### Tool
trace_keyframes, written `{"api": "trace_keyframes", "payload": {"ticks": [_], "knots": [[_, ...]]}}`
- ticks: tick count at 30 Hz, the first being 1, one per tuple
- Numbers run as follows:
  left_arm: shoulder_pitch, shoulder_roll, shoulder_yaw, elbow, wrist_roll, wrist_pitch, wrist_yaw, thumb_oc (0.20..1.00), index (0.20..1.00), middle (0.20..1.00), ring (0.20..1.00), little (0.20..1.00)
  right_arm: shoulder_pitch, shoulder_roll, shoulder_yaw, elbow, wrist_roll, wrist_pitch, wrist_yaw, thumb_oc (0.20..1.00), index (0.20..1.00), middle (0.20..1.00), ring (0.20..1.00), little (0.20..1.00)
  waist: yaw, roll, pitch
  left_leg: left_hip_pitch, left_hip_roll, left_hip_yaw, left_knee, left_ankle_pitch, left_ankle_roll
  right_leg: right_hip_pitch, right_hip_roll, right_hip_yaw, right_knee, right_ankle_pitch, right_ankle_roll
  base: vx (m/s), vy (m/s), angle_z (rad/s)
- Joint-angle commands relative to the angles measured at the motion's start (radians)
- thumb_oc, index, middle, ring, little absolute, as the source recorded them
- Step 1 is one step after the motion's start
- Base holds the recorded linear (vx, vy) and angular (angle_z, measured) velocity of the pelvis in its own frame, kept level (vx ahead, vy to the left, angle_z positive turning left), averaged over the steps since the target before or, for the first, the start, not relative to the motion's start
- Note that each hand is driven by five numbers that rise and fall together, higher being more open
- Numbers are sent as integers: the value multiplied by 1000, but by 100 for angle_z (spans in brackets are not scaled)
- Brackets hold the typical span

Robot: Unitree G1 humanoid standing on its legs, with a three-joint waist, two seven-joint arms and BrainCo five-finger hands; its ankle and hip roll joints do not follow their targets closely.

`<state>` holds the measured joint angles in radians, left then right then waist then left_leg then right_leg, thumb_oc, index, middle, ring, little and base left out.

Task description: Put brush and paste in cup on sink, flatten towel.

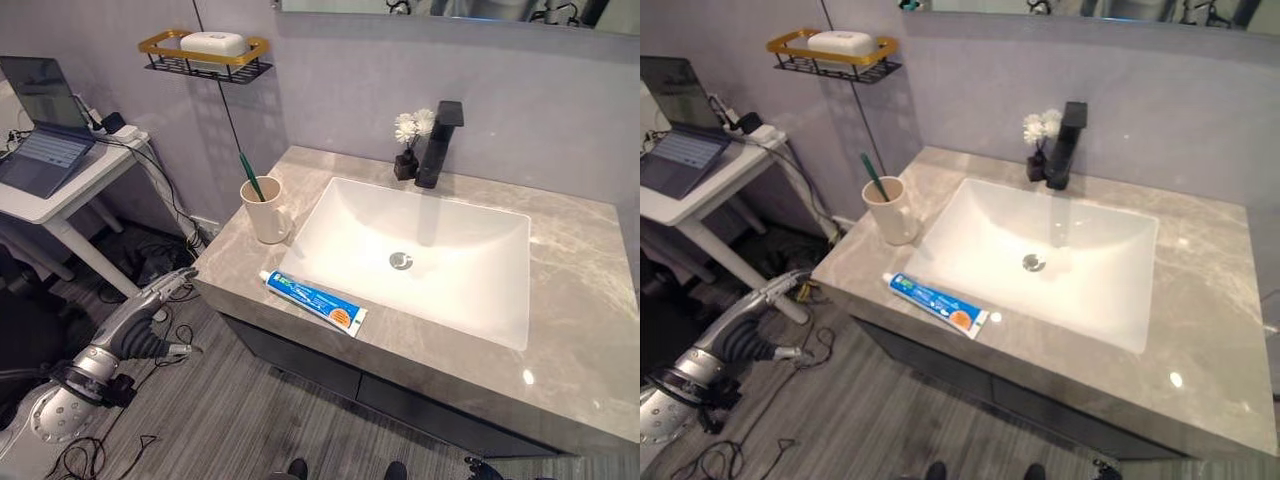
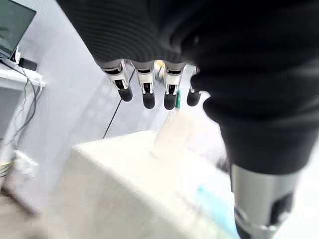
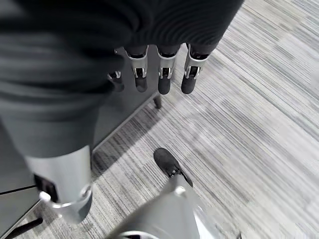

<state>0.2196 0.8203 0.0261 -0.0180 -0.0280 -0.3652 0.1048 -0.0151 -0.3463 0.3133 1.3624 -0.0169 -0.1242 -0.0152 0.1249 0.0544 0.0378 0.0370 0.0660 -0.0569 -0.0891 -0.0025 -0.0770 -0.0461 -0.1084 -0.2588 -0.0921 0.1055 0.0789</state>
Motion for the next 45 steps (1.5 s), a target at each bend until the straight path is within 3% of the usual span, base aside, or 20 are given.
{"api": "trace_keyframes", "payload": {"ticks": [1, 7, 17, 26, 45], "knots": [[-54, 73, 4, -5, -7, -23, 25, 1000, 1000, 1000, 1000, 1000, -22, 14, 19, 6, 23, 5, 5, 1000, 1000, 1000, 1000, 1000, -43, -42, -16, -47, -16, 37, 2, 45, 6, 33, -77, 109, 5, 31, 96, 0, 43, -58], [-91, 52, -35, 43, 24, -13, 11, 1000, 1000, 1000, 1000, 1000, -7, 14, 0, -33, 90, -8, 43, 1000, 1000, 1000, 1000, 1000, -82, -28, -16, -24, -11, 120, 2, 28, 5, -10, -73, 195, 5, 50, 112, -1, 30, -55], [-142, 69, -63, 113, 34, 7, -5, 1000, 1000, 1000, 1000, 1000, 25, -1, -54, -3, 111, -5, 34, 1000, 1000, 1000, 1000, 1000, -128, -13, -17, -18, -3, 179, 2, 20, 2, -49, -61, 250, 5, 71, 125, -10, 1, -19], [-110, 92, -63, 142, -35, 9, -64, 1000, 1000, 1000, 1000, 1000, 42, -28, -81, 16, 111, -5, 36, 1000, 1000, 1000, 1000, 1000, -131, -9, -17, -25, 3, 188, 2, 26, -3, -60, -59, 244, 5, 77, 130, -2, -5, -10], [-183, 110, -94, 228, -23, 29, -39, 1000, 1000, 1000, 1000, 1000, 14, -22, -51, -30, 91, -5, 11, 1000, 1000, 1000, 1000, 1000, -139, -15, 10, -100, -10, 167, 2, 47, -1, -119, -74, 226, 5, 95, 127, -2, 2, 1]]}}
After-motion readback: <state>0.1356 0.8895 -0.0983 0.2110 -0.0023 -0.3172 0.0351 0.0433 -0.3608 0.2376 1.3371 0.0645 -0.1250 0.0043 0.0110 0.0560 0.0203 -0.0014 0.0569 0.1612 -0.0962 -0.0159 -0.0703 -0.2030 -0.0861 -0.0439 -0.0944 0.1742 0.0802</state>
